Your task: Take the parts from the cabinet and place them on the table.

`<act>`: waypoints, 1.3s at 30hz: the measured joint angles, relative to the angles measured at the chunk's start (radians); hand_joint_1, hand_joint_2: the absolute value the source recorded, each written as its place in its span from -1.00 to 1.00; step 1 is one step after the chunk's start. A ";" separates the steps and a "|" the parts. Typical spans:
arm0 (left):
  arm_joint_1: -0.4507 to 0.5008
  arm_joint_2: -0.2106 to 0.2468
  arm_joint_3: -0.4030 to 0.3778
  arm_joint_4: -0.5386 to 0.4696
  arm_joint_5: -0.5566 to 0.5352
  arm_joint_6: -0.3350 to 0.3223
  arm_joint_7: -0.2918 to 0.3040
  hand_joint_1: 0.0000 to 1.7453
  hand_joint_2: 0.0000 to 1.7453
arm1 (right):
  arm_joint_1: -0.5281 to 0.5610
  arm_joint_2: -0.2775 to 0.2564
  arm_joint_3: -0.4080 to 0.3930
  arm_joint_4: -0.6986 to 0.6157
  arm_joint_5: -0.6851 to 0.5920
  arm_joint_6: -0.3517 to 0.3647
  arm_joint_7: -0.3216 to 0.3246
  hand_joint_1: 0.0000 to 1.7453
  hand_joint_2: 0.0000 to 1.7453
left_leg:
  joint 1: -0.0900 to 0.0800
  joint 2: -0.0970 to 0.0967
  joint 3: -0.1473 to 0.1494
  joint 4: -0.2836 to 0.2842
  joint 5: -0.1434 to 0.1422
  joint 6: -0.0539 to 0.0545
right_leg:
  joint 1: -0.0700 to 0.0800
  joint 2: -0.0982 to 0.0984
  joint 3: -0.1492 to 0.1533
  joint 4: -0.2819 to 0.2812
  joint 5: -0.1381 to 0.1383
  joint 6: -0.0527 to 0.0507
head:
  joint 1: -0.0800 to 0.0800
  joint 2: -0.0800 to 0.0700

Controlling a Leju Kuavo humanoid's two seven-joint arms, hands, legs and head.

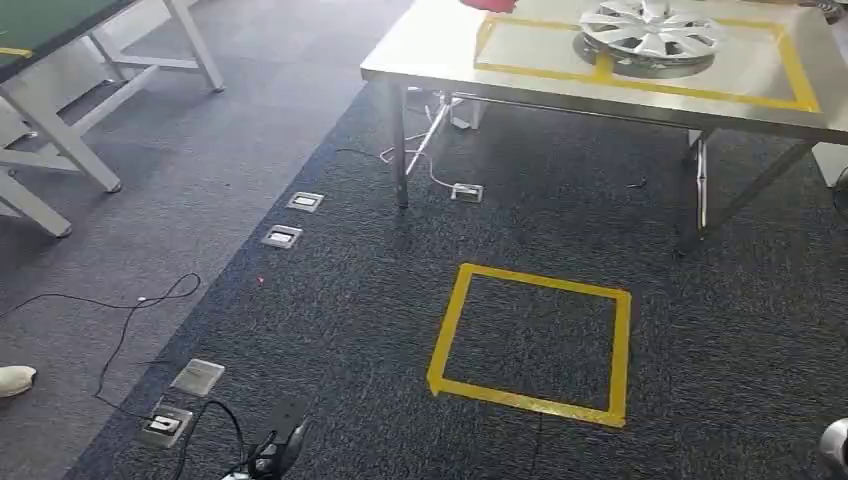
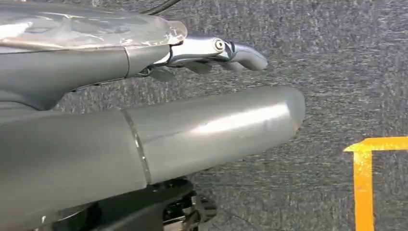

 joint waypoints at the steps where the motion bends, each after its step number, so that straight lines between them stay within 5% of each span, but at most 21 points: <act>1: 0.001 0.000 0.000 0.000 0.000 0.000 0.000 -1.00 -1.00 | 0.001 0.000 0.000 0.000 0.000 0.000 0.000 -1.00 -1.00 | -0.001 0.002 0.000 0.002 0.000 0.000 | 0.000 -0.001 0.008 -0.014 0.019 -0.001 | 0.000 0.000; 4: -0.001 -0.001 0.000 0.000 0.000 0.000 0.000 -1.00 -1.00 | 0.001 0.000 -0.002 0.000 0.000 0.000 0.000 -1.00 -1.00 | -0.003 0.005 0.001 0.010 -0.004 -0.003 | 0.003 -0.010 0.125 -0.249 0.144 -0.014 | 0.001 0.000; 6: -0.002 -0.002 0.000 0.000 0.000 0.000 0.000 -1.00 -1.00 | -0.002 0.000 -0.002 0.000 0.000 0.000 0.001 -1.00 -1.00 | -0.012 0.007 -0.008 0.021 -0.006 -0.011 | 0.011 -0.026 0.162 -0.337 0.138 -0.019 | 0.003 0.000; 9: -0.001 -0.002 0.000 0.000 0.000 0.000 0.001 -1.00 -1.00 | -0.002 0.003 -0.002 0.000 0.000 -0.002 0.000 -1.00 -1.00 | -0.011 0.020 -0.013 0.019 -0.001 -0.022 | 0.010 -0.014 0.150 -0.332 0.144 -0.031 | -0.002 0.000; 11: -0.002 -0.001 0.000 0.000 0.001 0.003 0.001 -1.00 -1.00 | -0.005 0.005 -0.002 0.000 0.000 -0.002 0.000 -1.00 -1.00 | -0.008 0.008 -0.028 0.060 -0.036 -0.036 | 0.003 -0.011 0.159 -0.338 0.151 -0.043 | -0.005 0.000; 14: -0.001 -0.002 0.000 0.000 0.001 0.006 0.001 -1.00 -1.00 | -0.004 0.009 -0.001 0.001 0.002 0.002 0.000 -1.00 -1.00 | -0.004 0.002 -0.148 0.310 -0.152 -0.046 | 0.003 -0.001 0.150 -0.337 0.156 -0.050 | -0.011 0.000; 16: 0.002 -0.003 0.000 0.000 0.001 0.007 0.002 -1.00 -1.00 | -0.003 0.011 -0.001 0.003 0.006 0.001 0.000 -1.00 -1.00 | -0.004 0.002 -0.180 0.365 -0.150 -0.046 | 0.004 0.010 0.149 -0.337 0.157 -0.049 | -0.011 0.000; 17: 0.002 -0.002 0.000 0.000 0.000 0.008 0.003 -1.00 -1.00 | -0.003 0.011 -0.001 0.003 0.008 0.001 -0.001 -1.00 -1.00 | -0.004 0.001 -0.158 0.314 -0.112 -0.043 | 0.004 0.018 0.150 -0.337 0.157 -0.049 | -0.011 0.000; 19: 0.002 -0.002 0.000 0.000 -0.001 0.009 0.004 -1.00 -1.00 | -0.003 0.014 -0.001 0.003 0.014 -0.001 -0.003 -1.00 -1.00 | -0.004 -0.018 -0.064 0.120 -0.014 -0.031 | 0.004 0.034 0.153 -0.336 0.158 -0.048 | -0.012 0.000; 20: 0.002 0.003 0.000 0.000 -0.003 0.010 0.004 -1.00 -1.00 | -0.003 0.016 -0.002 0.003 0.016 -0.003 -0.004 -1.00 -1.00 | -0.004 -0.066 -0.027 0.037 0.009 -0.022 | 0.002 0.039 0.150 -0.336 0.159 -0.045 | -0.012 0.000; 25: 0.000 -0.001 0.000 0.000 -0.006 0.010 0.005 -1.00 -1.00 | 0.000 0.018 -0.004 0.003 0.018 -0.008 -0.006 -1.00 -1.00 | 0.002 -0.035 -0.019 0.009 0.011 -0.006 | 0.005 0.079 0.136 -0.336 0.161 -0.016 | -0.011 0.000; 26: -0.002 0.000 0.000 0.000 -0.005 0.010 0.005 -1.00 -1.00 | 0.004 0.018 -0.006 0.003 0.018 -0.008 -0.006 -1.00 -1.00 | 0.002 -0.025 -0.014 0.003 0.014 -0.002 | 0.006 0.047 0.131 -0.310 0.141 -0.012 | -0.010 0.000; 27: -0.003 0.000 0.000 0.000 -0.006 0.010 0.004 -1.00 -1.00 | 0.002 0.018 -0.009 0.003 0.018 -0.008 -0.006 -1.00 -1.00 | 0.002 -0.019 -0.014 0.002 0.014 0.001 | 0.006 0.022 0.103 -0.250 0.102 -0.009 | 0.000 0.000; 30: 0.000 0.000 0.000 0.000 -0.006 0.010 0.004 -1.00 -1.00 | 0.006 0.019 -0.008 0.006 0.018 -0.008 -0.006 -1.00 -1.00 | 0.001 0.008 -0.016 0.002 0.012 0.006 | -0.002 0.004 -0.005 -0.014 0.002 0.003 | 0.001 0.000; 32: 0.001 0.000 0.000 0.000 -0.006 0.010 0.005 -1.00 -1.00 | 0.010 0.020 -0.009 0.008 0.023 -0.011 -0.008 -1.00 -1.00 | 0.001 0.025 -0.015 0.004 0.011 0.004 | -0.007 -0.001 0.001 -0.027 0.035 0.007 | 0.002 0.000; 34: 0.000 -0.002 0.000 0.000 -0.006 0.010 0.005 -1.00 -1.00 | 0.010 0.021 -0.009 0.008 0.032 -0.015 -0.013 -1.00 -1.00 | 0.003 0.040 -0.014 0.011 0.005 -0.003 | -0.010 -0.023 0.094 -0.209 0.129 0.007 | 0.002 0.000; 35: 0.000 -0.002 0.000 0.000 -0.007 0.010 0.005 -1.00 -1.00 | 0.010 0.021 -0.010 0.008 0.036 -0.016 -0.015 -1.00 -1.00 | 0.003 0.042 -0.014 0.014 0.003 -0.005 | -0.009 -0.040 0.120 -0.260 0.150 0.006 | 0.002 0.000; 39: 0.000 -0.002 0.000 0.000 -0.007 0.010 0.005 -1.00 -1.00 | 0.010 0.022 -0.010 0.008 0.037 -0.016 -0.015 -1.00 -1.00 | 0.003 0.043 -0.014 0.015 0.002 -0.006 | -0.009 -0.043 0.123 -0.266 0.152 0.006 | 0.002 0.000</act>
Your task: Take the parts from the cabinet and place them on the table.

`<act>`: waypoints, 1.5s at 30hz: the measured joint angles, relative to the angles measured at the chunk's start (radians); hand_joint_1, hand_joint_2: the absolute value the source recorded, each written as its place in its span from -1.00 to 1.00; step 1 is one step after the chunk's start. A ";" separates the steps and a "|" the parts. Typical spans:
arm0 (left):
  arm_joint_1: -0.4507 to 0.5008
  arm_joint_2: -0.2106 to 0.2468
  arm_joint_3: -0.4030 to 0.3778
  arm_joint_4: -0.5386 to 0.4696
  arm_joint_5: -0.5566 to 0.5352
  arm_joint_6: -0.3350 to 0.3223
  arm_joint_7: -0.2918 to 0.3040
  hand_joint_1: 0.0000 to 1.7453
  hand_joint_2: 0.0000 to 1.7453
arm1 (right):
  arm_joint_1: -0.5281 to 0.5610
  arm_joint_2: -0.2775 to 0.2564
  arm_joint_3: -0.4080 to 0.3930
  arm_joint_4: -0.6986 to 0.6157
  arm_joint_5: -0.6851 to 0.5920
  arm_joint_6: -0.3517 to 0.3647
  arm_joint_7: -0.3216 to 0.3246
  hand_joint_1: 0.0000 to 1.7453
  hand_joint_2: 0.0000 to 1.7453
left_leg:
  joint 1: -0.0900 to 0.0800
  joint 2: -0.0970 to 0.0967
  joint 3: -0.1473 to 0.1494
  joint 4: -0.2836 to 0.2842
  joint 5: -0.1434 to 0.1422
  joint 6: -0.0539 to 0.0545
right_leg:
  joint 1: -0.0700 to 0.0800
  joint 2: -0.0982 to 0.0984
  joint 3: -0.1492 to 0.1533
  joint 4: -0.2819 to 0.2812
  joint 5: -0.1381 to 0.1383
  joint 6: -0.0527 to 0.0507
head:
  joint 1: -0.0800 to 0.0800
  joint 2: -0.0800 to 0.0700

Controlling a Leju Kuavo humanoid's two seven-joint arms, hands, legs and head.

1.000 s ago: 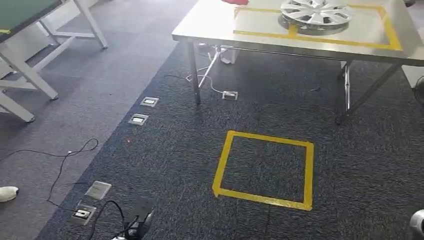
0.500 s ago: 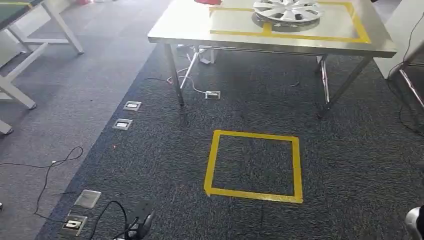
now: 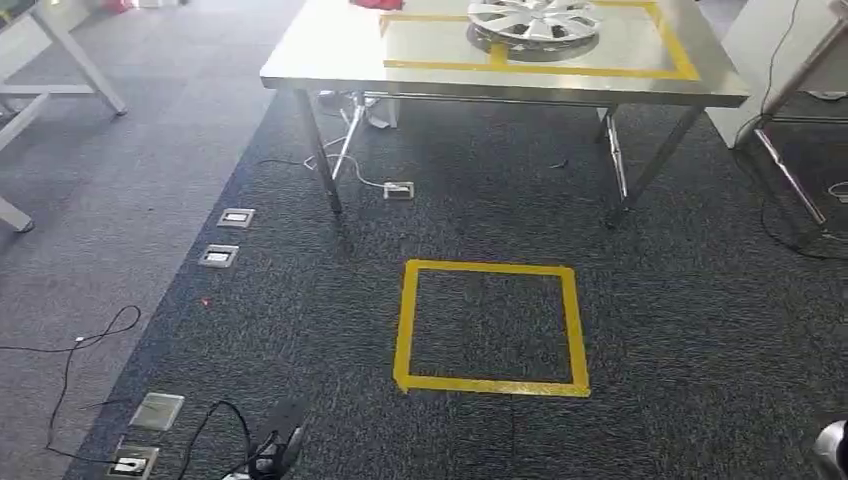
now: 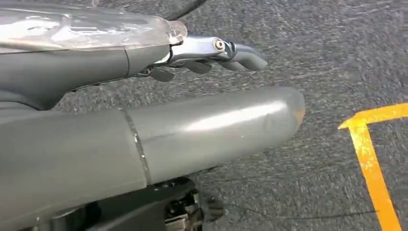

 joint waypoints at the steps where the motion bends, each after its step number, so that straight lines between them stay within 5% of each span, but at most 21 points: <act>1: 0.000 0.000 0.000 0.000 0.000 0.000 0.000 -1.00 -1.00 | 0.000 0.000 0.000 0.000 0.001 0.000 0.000 -1.00 -1.00 | 0.000 0.001 0.000 0.001 -0.001 -0.001 | 0.000 -0.005 0.005 -0.010 0.003 0.000 | 0.000 0.000; 5: 0.000 0.001 0.000 0.000 -0.002 0.000 0.002 -1.00 -1.00 | -0.001 0.003 -0.001 0.000 0.007 -0.003 -0.003 -1.00 -1.00 | -0.010 0.007 -0.002 0.009 -0.006 -0.009 | 0.014 -0.045 0.024 -0.056 -0.011 -0.001 | 0.004 0.000; 6: 0.001 0.000 0.000 0.000 -0.003 0.000 0.003 -1.00 -1.00 | 0.009 0.006 -0.002 -0.001 0.017 -0.006 -0.005 -1.00 -1.00 | -0.012 0.034 -0.002 0.008 -0.004 -0.019 | 0.014 -0.007 0.011 -0.051 -0.004 -0.026 | -0.004 0.000; 7: -0.001 0.001 0.000 0.000 -0.006 0.000 0.004 -1.00 -1.00 | 0.011 0.011 -0.004 -0.005 0.022 -0.008 -0.005 -1.00 -1.00 | -0.007 -0.005 -0.040 0.104 -0.055 -0.037 | 0.004 0.019 0.013 -0.061 0.008 -0.046 | -0.008 0.000; 10: 0.001 0.000 0.000 0.000 -0.008 0.000 0.006 -1.00 -1.00 | 0.017 0.021 -0.005 -0.006 0.024 -0.009 -0.005 -1.00 -1.00 | -0.005 -0.040 -0.146 0.330 -0.171 -0.043 | 0.008 0.050 0.006 -0.060 0.012 -0.054 | -0.016 0.000; 11: 0.002 0.000 0.000 0.000 -0.008 0.000 0.007 -1.00 -1.00 | 0.022 0.022 -0.005 -0.006 0.026 -0.010 -0.005 -1.00 -1.00 | -0.005 -0.041 -0.160 0.358 -0.173 -0.042 | 0.009 0.062 0.005 -0.060 0.013 -0.055 | -0.016 0.000; 12: 0.003 0.000 0.000 0.000 -0.009 0.000 0.007 -1.00 -1.00 | 0.025 0.023 -0.005 -0.006 0.027 -0.011 -0.005 -1.00 -1.00 | -0.005 -0.042 -0.149 0.331 -0.146 -0.039 | 0.010 0.076 0.005 -0.059 0.013 -0.056 | -0.016 0.000; 14: 0.002 0.000 0.000 0.000 -0.009 0.000 0.007 -1.00 -1.00 | 0.026 0.026 -0.006 -0.009 0.029 -0.012 -0.005 -1.00 -1.00 | -0.006 -0.056 -0.068 0.161 -0.053 -0.027 | 0.012 0.103 0.007 -0.058 0.015 -0.053 | -0.017 0.000; 16: 0.002 0.005 0.000 0.000 -0.010 0.000 0.008 -1.00 -1.00 | 0.026 0.027 -0.007 -0.011 0.031 -0.013 -0.005 -1.00 -1.00 | -0.006 -0.131 0.000 0.015 -0.013 -0.014 | 0.014 0.124 0.005 -0.057 0.017 -0.048 | -0.017 0.000; 20: -0.003 0.000 0.000 0.000 -0.010 0.000 0.010 -1.00 -1.00 | 0.032 0.028 -0.011 -0.012 0.032 -0.013 -0.005 -1.00 -1.00 | -0.008 -0.084 0.002 0.006 -0.004 -0.002 | 0.013 0.161 -0.003 -0.066 0.024 -0.024 | -0.016 0.000; 21: -0.005 -0.005 0.000 0.000 -0.010 0.000 0.010 -1.00 -1.00 | 0.034 0.028 -0.015 -0.014 0.032 -0.014 -0.005 -1.00 -1.00 | 0.001 -0.070 0.006 -0.008 0.002 0.003 | 0.012 0.143 -0.006 -0.057 0.016 -0.023 | -0.016 0.000; 23: -0.004 -0.002 0.000 0.000 -0.010 0.000 0.010 -1.00 -1.00 | 0.032 0.029 -0.020 -0.016 0.033 -0.014 -0.005 -1.00 -1.00 | 0.000 -0.049 0.008 -0.013 0.004 0.012 | 0.017 0.066 -0.053 0.048 -0.054 -0.012 | -0.001 0.000; 26: 0.000 -0.002 0.000 0.000 -0.010 0.000 0.010 -1.00 -1.00 | 0.038 0.031 -0.020 -0.016 0.033 -0.014 -0.004 -1.00 -1.00 | -0.002 -0.015 0.008 -0.012 0.002 0.013 | 0.007 0.045 -0.153 0.268 -0.138 0.001 | -0.001 0.000; 27: 0.000 -0.002 0.000 0.000 -0.010 0.000 0.010 -1.00 -1.00 | 0.038 0.032 -0.020 -0.016 0.033 -0.014 -0.004 -1.00 -1.00 | -0.002 -0.003 0.009 -0.011 0.000 0.012 | 0.003 0.042 -0.150 0.263 -0.123 0.004 | -0.001 0.000; 29: -0.001 -0.003 0.000 0.000 -0.010 0.000 0.010 -1.00 -1.00 | 0.038 0.032 -0.021 -0.017 0.034 -0.014 -0.004 -1.00 -1.00 | 0.000 0.018 0.012 -0.006 -0.006 0.005 | -0.002 0.026 -0.078 0.127 -0.043 0.008 | 0.000 0.000; 31: -0.001 -0.002 0.000 0.000 -0.011 0.000 0.010 -1.00 -1.00 | 0.037 0.032 -0.024 -0.017 0.035 -0.014 -0.005 -1.00 -1.00 | -0.002 0.036 0.015 0.003 -0.016 -0.006 | 0.003 -0.052 0.005 -0.041 0.005 0.009 | 0.000 0.000; 36: -0.005 -0.002 0.000 0.000 -0.014 0.000 0.010 -1.00 -1.00 | 0.041 0.036 -0.024 -0.020 0.037 -0.015 -0.005 -1.00 -1.00 | -0.009 0.084 0.020 0.010 -0.026 -0.031 | 0.011 0.007 0.000 -0.054 0.008 -0.035 | -0.005 0.000; 38: -0.008 -0.002 0.000 0.000 -0.016 0.000 0.010 -1.00 -1.00 | 0.040 0.036 -0.025 -0.027 0.038 -0.016 -0.006 -1.00 -1.00 | -0.003 -0.008 -0.012 0.089 -0.085 -0.041 | 0.005 0.023 -0.001 -0.056 0.013 -0.044 | -0.008 0.000; 41: 0.001 -0.002 0.000 0.000 -0.016 0.000 0.010 -1.00 -1.00 | 0.046 0.045 -0.024 -0.027 0.049 -0.021 -0.010 -1.00 -1.00 | -0.003 -0.041 -0.130 0.335 -0.186 -0.043 | 0.007 0.060 -0.006 -0.055 0.016 -0.049 | -0.013 0.000; 43: 0.005 -0.002 0.000 0.000 -0.016 0.000 0.010 -1.00 -1.00 | 0.054 0.048 -0.024 -0.028 0.059 -0.025 -0.013 -1.00 -1.00 | -0.003 -0.042 -0.132 0.322 -0.149 -0.037 | 0.009 0.088 -0.006 -0.055 0.017 -0.050 | -0.014 0.000; 45: 0.004 0.000 0.000 0.000 -0.016 0.000 0.010 -1.00 -1.00 | 0.060 0.051 -0.024 -0.029 0.063 -0.026 -0.014 -1.00 -1.00 | -0.003 -0.061 -0.052 0.141 -0.050 -0.026 | 0.009 0.118 -0.003 -0.055 0.018 -0.049 | -0.014 0.000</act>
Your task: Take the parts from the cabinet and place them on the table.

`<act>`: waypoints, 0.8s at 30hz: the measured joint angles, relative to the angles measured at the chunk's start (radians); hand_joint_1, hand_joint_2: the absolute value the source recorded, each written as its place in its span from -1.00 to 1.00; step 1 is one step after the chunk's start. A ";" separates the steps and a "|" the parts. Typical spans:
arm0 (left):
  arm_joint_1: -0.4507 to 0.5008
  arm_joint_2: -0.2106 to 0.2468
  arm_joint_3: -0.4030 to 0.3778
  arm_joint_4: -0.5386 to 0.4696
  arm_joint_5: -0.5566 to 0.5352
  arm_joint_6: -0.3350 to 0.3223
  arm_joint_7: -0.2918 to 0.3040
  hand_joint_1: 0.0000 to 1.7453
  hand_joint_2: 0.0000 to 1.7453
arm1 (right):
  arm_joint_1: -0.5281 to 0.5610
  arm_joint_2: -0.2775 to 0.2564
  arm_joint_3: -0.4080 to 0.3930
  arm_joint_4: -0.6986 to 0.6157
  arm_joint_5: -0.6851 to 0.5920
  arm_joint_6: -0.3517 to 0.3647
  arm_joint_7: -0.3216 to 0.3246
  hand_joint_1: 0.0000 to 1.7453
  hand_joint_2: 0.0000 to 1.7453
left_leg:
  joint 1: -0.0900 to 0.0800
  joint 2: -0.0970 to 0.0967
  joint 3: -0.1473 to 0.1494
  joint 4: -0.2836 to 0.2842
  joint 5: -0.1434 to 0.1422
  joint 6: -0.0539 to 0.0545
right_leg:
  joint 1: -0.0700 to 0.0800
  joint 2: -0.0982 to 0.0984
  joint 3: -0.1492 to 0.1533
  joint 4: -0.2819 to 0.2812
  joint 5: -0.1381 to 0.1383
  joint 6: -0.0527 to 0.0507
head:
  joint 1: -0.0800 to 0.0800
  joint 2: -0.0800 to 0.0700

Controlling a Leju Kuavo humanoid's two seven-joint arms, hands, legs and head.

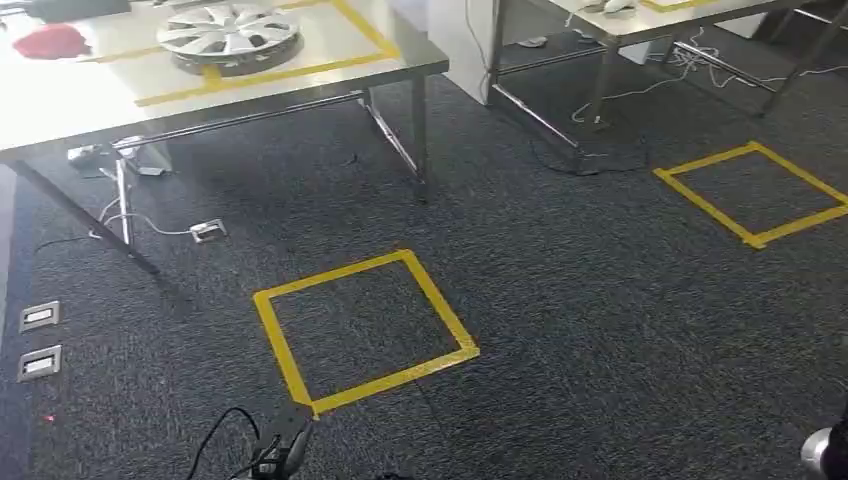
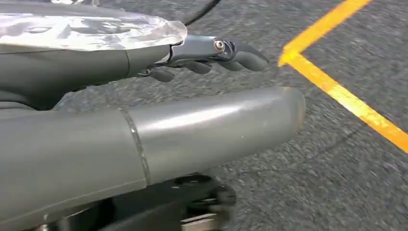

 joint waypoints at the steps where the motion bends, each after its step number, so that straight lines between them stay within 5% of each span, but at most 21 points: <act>1: 0.000 0.003 0.000 0.000 0.000 0.000 -0.003 -1.00 -1.00 | 0.004 0.001 0.000 -0.004 0.003 0.000 0.001 -1.00 -1.00 | 0.001 -0.051 0.043 -0.092 0.039 0.007 | -0.003 0.010 0.000 0.000 0.000 0.001 | -0.001 0.000; 2: 0.001 0.005 0.000 0.000 0.000 0.000 -0.005 -1.00 -1.00 | 0.004 0.002 0.000 -0.006 0.008 0.000 0.002 -1.00 -1.00 | 0.001 -0.075 0.053 -0.125 0.034 0.010 | 0.004 0.021 -0.005 0.005 0.000 0.006 | 0.000 0.000; 4: 0.003 0.004 0.000 0.000 0.000 0.000 -0.013 -1.00 -1.00 | 0.008 0.003 0.000 -0.007 0.016 0.003 0.018 -1.00 -1.00 | -0.004 -0.046 0.054 -0.125 0.037 0.010 | -0.003 0.043 -0.010 0.002 0.004 0.015 | 0.000 0.000; 6: 0.005 0.002 0.000 0.000 0.001 0.000 -0.016 -1.00 -1.00 | 0.014 0.003 0.000 -0.007 0.029 0.005 0.026 -1.00 -1.00 | 0.001 -0.025 0.058 -0.134 0.042 0.021 | 0.000 0.066 -0.015 -0.004 0.008 0.031 | 0.001 0.000; 8: 0.004 0.003 0.000 0.000 0.003 0.000 -0.020 -1.00 -1.00 | 0.015 0.003 0.000 -0.007 0.040 0.003 0.033 -1.00 -1.00 | 0.004 -0.001 0.063 -0.147 0.048 0.030 | 0.008 -0.029 -0.035 0.054 -0.034 0.034 | 0.011 0.000; 9: 0.006 0.003 0.000 0.000 0.003 0.000 -0.021 -1.00 -1.00 | 0.015 0.003 0.000 -0.007 0.044 0.003 0.035 -1.00 -1.00 | 0.002 0.013 0.063 -0.146 0.047 0.033 | 0.007 -0.057 -0.072 0.134 -0.080 0.037 | 0.014 0.000; 11: 0.014 0.003 0.000 0.000 0.003 0.000 -0.022 -1.00 -1.00 | 0.020 0.004 0.002 -0.007 0.048 0.002 0.040 -1.00 -1.00 | -0.002 0.036 0.063 -0.145 0.045 0.036 | 0.002 -0.074 -0.147 0.303 -0.150 0.041 | 0.014 0.000; 12: 0.017 0.003 0.000 0.000 0.003 0.000 -0.022 -1.00 -1.00 | 0.022 0.004 0.002 -0.006 0.051 0.002 0.043 -1.00 -1.00 | -0.002 0.050 0.063 -0.145 0.043 0.036 | 0.000 -0.075 -0.164 0.341 -0.154 0.043 | 0.014 0.000; 14: 0.017 0.002 0.000 0.000 0.003 0.000 -0.022 -1.00 -1.00 | 0.023 0.004 0.002 -0.006 0.058 0.000 0.045 -1.00 -1.00 | -0.002 0.073 0.065 -0.143 0.040 0.033 | -0.002 -0.081 -0.122 0.258 -0.098 0.043 | 0.015 0.000; 15: 0.016 0.001 0.000 0.000 0.003 0.000 -0.022 -1.00 -1.00 | 0.022 0.004 0.003 -0.006 0.062 0.000 0.045 -1.00 -1.00 | -0.001 0.085 0.068 -0.140 0.036 0.029 | -0.004 -0.097 -0.064 0.151 -0.046 0.043 | 0.015 0.000; 16: 0.016 0.000 0.000 0.000 0.003 0.000 -0.022 -1.00 -1.00 | 0.022 0.004 0.003 -0.006 0.064 0.000 0.046 -1.00 -1.00 | -0.001 0.094 0.071 -0.137 0.031 0.025 | -0.003 -0.128 -0.011 0.052 -0.007 0.042 | 0.015 0.000; 17: 0.016 0.002 0.000 0.000 0.003 0.000 -0.022 -1.00 -1.00 | 0.022 0.005 0.004 -0.006 0.064 0.000 0.046 -1.00 -1.00 | -0.009 0.100 0.072 -0.135 0.027 0.019 | 0.010 -0.170 0.011 0.011 -0.027 0.040 | 0.017 0.000; 18: 0.016 0.001 0.000 0.000 0.003 0.000 -0.022 -1.00 -1.00 | 0.023 0.005 0.005 -0.006 0.064 0.000 0.046 -1.00 -1.00 | -0.012 0.109 0.070 -0.130 0.026 0.015 | 0.007 -0.146 0.007 0.008 -0.018 0.028 | 0.016 0.000; 21: 0.016 0.001 0.000 0.000 0.003 0.000 -0.022 -1.00 -1.00 | 0.027 0.005 0.006 -0.006 0.064 -0.001 0.046 -1.00 -1.00 | -0.010 0.139 0.078 -0.133 0.024 0.004 | 0.012 -0.111 0.001 0.007 -0.014 0.014 | 0.015 0.000; 22: 0.015 0.001 0.000 0.000 0.003 0.000 -0.022 -1.00 -1.00 | 0.027 0.005 0.007 -0.007 0.065 -0.001 0.046 -1.00 -1.00 | -0.005 0.115 0.077 -0.126 0.014 -0.006 | 0.004 -0.102 0.006 0.000 -0.009 0.005 | 0.013 0.000; 23: 0.014 0.002 0.000 0.000 0.003 0.000 -0.022 -1.00 -1.00 | 0.026 0.005 0.006 -0.007 0.066 -0.001 0.045 -1.00 -1.00 | -0.002 0.061 0.066 -0.093 -0.012 -0.010 | 0.004 -0.094 0.004 0.000 -0.007 0.002 | 0.010 0.000; 24: 0.015 0.001 0.000 0.000 0.003 0.000 -0.022 -1.00 -1.00 | 0.025 0.006 0.006 -0.007 0.066 -0.001 0.045 -1.00 -1.00 | -0.002 0.034 0.036 -0.025 -0.053 -0.012 | 0.003 -0.086 0.003 0.000 -0.005 -0.003 | 0.008 0.000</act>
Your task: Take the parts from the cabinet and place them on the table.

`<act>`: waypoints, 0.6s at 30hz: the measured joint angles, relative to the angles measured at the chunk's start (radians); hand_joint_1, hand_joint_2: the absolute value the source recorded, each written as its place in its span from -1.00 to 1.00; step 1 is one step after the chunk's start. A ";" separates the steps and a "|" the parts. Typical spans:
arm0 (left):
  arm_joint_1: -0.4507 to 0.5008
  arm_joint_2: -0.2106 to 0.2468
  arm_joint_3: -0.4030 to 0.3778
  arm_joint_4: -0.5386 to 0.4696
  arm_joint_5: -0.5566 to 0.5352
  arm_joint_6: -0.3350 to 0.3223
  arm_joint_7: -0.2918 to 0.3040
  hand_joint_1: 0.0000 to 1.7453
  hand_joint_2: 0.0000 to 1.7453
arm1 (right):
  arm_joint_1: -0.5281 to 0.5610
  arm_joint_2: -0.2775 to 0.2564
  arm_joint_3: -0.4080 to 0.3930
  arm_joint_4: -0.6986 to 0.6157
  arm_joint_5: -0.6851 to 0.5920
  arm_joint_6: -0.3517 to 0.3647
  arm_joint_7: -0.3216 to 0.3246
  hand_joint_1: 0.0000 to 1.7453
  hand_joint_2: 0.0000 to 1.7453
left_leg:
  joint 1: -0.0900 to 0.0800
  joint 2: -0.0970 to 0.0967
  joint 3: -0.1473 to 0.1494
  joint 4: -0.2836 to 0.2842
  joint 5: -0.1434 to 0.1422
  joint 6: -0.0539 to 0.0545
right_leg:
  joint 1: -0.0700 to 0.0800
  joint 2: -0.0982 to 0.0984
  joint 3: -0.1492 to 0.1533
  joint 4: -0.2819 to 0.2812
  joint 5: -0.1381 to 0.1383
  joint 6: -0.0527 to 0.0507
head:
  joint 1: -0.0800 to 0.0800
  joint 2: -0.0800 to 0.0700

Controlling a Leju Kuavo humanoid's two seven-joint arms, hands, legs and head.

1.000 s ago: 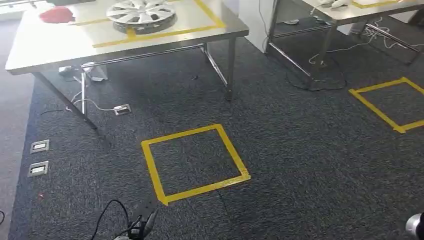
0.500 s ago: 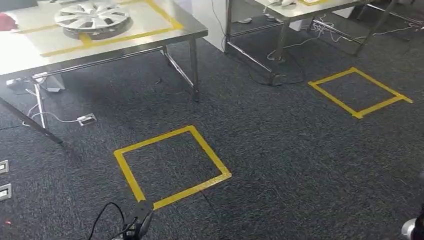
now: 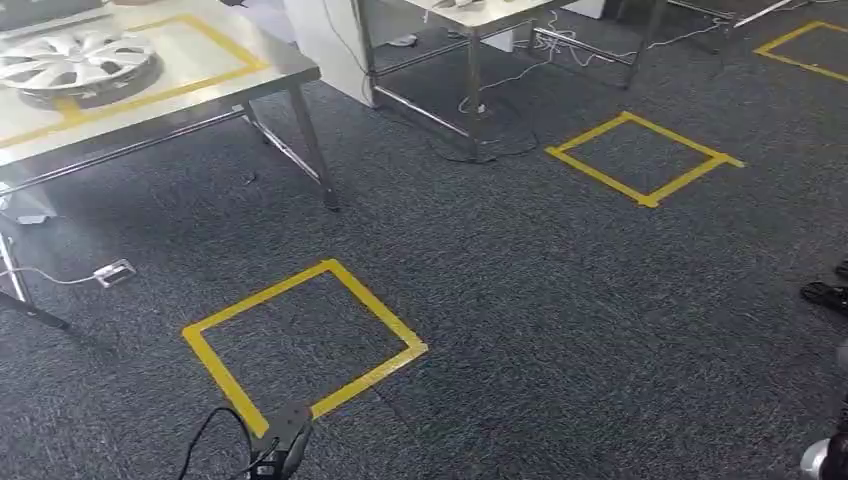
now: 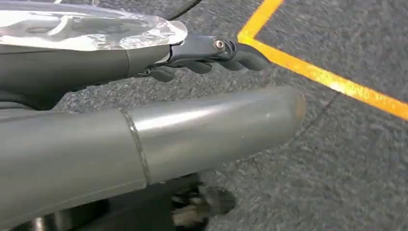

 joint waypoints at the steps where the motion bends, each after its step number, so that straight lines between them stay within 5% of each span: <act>1: 0.003 0.000 0.000 0.000 0.000 0.000 0.000 -1.00 -1.00 | 0.000 0.003 0.001 0.000 0.001 0.000 0.000 -1.00 -1.00 | 0.000 -0.011 -0.042 0.089 -0.042 -0.002 | 0.000 0.010 -0.003 0.000 0.001 -0.002 | -0.003 0.000; 3: 0.009 0.000 0.000 0.000 0.003 0.000 0.001 -1.00 -1.00 | 0.000 0.008 0.002 0.001 0.005 0.000 -0.001 -1.00 -1.00 | -0.001 -0.016 -0.119 0.235 -0.086 -0.001 | 0.002 0.038 -0.007 0.001 0.003 -0.005 | -0.003 0.000; 4: 0.010 0.000 0.000 0.000 0.005 0.000 0.001 -1.00 -1.00 | 0.000 0.008 0.003 0.001 0.009 0.000 -0.001 -1.00 -1.00 | -0.001 -0.016 -0.122 0.232 -0.068 0.001 | 0.003 0.053 -0.007 0.001 0.004 -0.006 | -0.003 0.000; 6: 0.010 0.002 0.000 0.000 0.009 0.000 0.001 -1.00 -1.00 | -0.002 0.012 0.005 0.001 0.016 0.000 -0.001 -1.00 -1.00 | -0.001 -0.023 -0.064 0.095 0.018 0.010 | 0.003 0.080 -0.006 0.002 0.005 -0.004 | -0.003 0.000; 7: 0.010 0.003 0.000 0.000 0.011 0.000 0.000 -1.00 -1.00 | -0.007 0.014 0.009 0.001 0.019 0.000 0.000 -1.00 -1.00 | -0.001 -0.044 -0.017 -0.008 0.068 0.017 | 0.003 0.094 -0.005 0.002 0.006 -0.002 | -0.004 0.000; 8: 0.010 0.007 0.000 0.000 0.011 0.000 0.000 -1.00 -1.00 | -0.013 0.018 0.013 0.001 0.022 0.000 0.000 -1.00 -1.00 | 0.001 -0.102 0.018 -0.087 0.093 0.024 | -0.001 0.104 -0.007 0.002 0.007 -0.001 | -0.004 0.000; 9: 0.010 0.008 0.000 0.000 0.011 0.000 0.000 -1.00 -1.00 | -0.019 0.019 0.017 0.001 0.027 0.000 0.003 -1.00 -1.00 | 0.001 -0.101 0.021 -0.105 0.091 0.022 | 0.007 0.117 -0.010 0.007 0.008 0.004 | -0.003 0.000; 12: 0.007 0.008 0.000 0.000 0.012 0.000 0.000 -1.00 -1.00 | -0.018 0.021 0.026 0.001 0.034 -0.010 0.006 -1.00 -1.00 | -0.006 -0.071 0.024 -0.105 0.093 0.026 | -0.002 0.147 -0.015 -0.005 0.016 0.024 | -0.005 0.000; 13: 0.007 0.005 0.000 0.000 0.011 0.000 0.000 -1.00 -1.00 | -0.019 0.021 0.028 0.000 0.034 -0.015 0.006 -1.00 -1.00 | 0.008 -0.054 0.028 -0.122 0.101 0.034 | 0.003 0.142 -0.019 0.000 0.014 0.027 | -0.004 0.000; 14: 0.006 0.007 0.000 0.000 0.012 0.000 0.000 -1.00 -1.00 | -0.019 0.021 0.029 0.000 0.035 -0.017 0.005 -1.00 -1.00 | 0.006 -0.043 0.033 -0.127 0.104 0.038 | 0.010 0.080 -0.028 0.025 -0.007 0.031 | 0.000 0.000; 15: 0.007 0.008 0.000 0.000 0.011 0.000 0.000 -1.00 -1.00 | -0.025 0.021 0.030 0.001 0.035 -0.018 0.006 -1.00 -1.00 | 0.005 -0.031 0.033 -0.129 0.104 0.044 | 0.009 0.040 -0.057 0.086 -0.047 0.034 | 0.008 0.000; 18: 0.013 0.008 0.000 0.000 0.011 0.000 0.000 -1.00 -1.00 | -0.025 0.021 0.038 0.002 0.035 -0.018 0.006 -1.00 -1.00 | 0.001 0.008 0.032 -0.128 0.101 0.043 | 0.002 0.011 -0.165 0.324 -0.150 0.043 | 0.008 0.000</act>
